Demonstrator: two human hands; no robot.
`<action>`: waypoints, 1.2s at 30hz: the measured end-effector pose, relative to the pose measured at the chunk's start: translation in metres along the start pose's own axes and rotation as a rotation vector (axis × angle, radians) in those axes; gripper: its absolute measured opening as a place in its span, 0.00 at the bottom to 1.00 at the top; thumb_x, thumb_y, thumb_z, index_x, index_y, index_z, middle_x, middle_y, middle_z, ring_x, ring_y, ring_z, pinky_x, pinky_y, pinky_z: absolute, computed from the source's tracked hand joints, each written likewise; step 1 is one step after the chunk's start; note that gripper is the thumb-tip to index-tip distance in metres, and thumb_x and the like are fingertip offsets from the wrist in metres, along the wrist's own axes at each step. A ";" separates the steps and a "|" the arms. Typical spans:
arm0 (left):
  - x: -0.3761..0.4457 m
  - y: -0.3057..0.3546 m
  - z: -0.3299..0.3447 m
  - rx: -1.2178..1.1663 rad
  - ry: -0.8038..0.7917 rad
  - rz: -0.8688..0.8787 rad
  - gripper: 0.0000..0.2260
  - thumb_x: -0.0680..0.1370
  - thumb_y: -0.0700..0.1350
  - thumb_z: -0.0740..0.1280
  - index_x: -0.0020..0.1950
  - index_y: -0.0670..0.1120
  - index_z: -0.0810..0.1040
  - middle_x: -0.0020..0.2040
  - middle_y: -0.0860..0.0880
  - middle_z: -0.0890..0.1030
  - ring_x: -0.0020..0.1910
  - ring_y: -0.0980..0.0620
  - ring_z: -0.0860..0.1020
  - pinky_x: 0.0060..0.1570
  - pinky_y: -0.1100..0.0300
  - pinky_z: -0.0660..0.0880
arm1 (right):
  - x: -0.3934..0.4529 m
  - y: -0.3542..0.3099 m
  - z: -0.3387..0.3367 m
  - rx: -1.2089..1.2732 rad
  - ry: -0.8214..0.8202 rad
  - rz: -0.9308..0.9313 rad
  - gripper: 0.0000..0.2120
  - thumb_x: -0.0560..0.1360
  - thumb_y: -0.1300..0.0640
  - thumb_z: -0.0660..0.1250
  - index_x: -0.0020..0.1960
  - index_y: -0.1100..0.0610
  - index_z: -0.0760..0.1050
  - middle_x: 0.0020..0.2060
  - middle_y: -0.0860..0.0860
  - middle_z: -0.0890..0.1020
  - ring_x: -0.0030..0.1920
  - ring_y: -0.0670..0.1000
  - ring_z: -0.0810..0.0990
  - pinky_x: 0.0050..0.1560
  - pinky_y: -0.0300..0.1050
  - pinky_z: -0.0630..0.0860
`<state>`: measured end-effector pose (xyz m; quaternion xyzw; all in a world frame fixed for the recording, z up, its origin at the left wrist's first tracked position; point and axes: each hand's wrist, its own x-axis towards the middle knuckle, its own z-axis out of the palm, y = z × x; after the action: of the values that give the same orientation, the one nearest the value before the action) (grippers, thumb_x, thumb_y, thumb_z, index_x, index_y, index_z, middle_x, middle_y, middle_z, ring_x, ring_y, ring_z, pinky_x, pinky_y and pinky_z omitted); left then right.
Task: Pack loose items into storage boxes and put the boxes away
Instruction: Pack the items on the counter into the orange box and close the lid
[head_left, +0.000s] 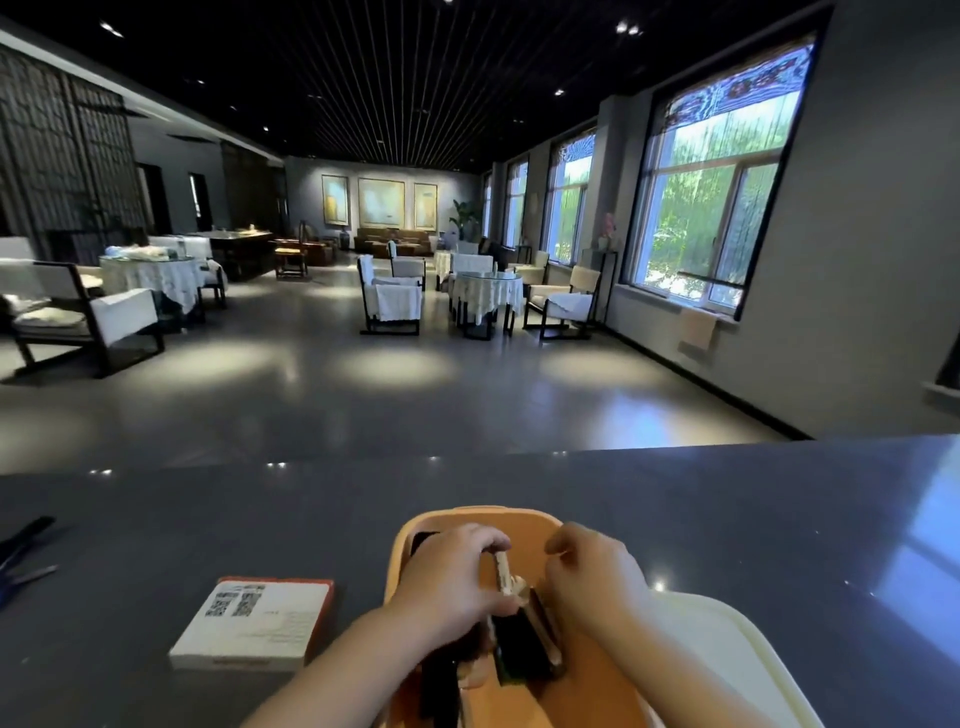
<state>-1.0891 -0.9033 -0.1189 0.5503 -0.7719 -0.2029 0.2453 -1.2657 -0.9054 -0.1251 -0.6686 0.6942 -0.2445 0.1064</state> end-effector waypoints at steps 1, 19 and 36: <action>0.010 0.002 0.007 0.067 -0.031 0.001 0.27 0.67 0.55 0.76 0.64 0.57 0.74 0.62 0.60 0.75 0.62 0.56 0.71 0.63 0.59 0.70 | -0.001 0.005 -0.008 0.037 0.042 -0.002 0.10 0.75 0.54 0.63 0.53 0.44 0.77 0.50 0.43 0.81 0.45 0.44 0.77 0.41 0.35 0.72; 0.042 -0.009 0.030 0.514 -0.030 0.147 0.17 0.75 0.52 0.66 0.62 0.50 0.74 0.63 0.52 0.74 0.68 0.51 0.66 0.75 0.50 0.45 | -0.027 0.004 -0.015 0.125 0.028 -0.015 0.06 0.74 0.53 0.65 0.49 0.44 0.77 0.43 0.41 0.80 0.43 0.42 0.78 0.42 0.34 0.73; -0.192 -0.233 -0.101 0.136 0.557 -0.540 0.17 0.62 0.60 0.61 0.49 0.62 0.75 0.43 0.66 0.78 0.45 0.64 0.77 0.49 0.72 0.63 | -0.085 -0.240 0.134 0.336 -0.401 -0.305 0.12 0.66 0.56 0.71 0.39 0.38 0.76 0.35 0.38 0.81 0.38 0.40 0.79 0.42 0.29 0.72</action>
<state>-0.8011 -0.7977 -0.2045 0.7824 -0.5150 -0.0514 0.3465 -0.9847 -0.8455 -0.1396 -0.7731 0.5008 -0.2321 0.3124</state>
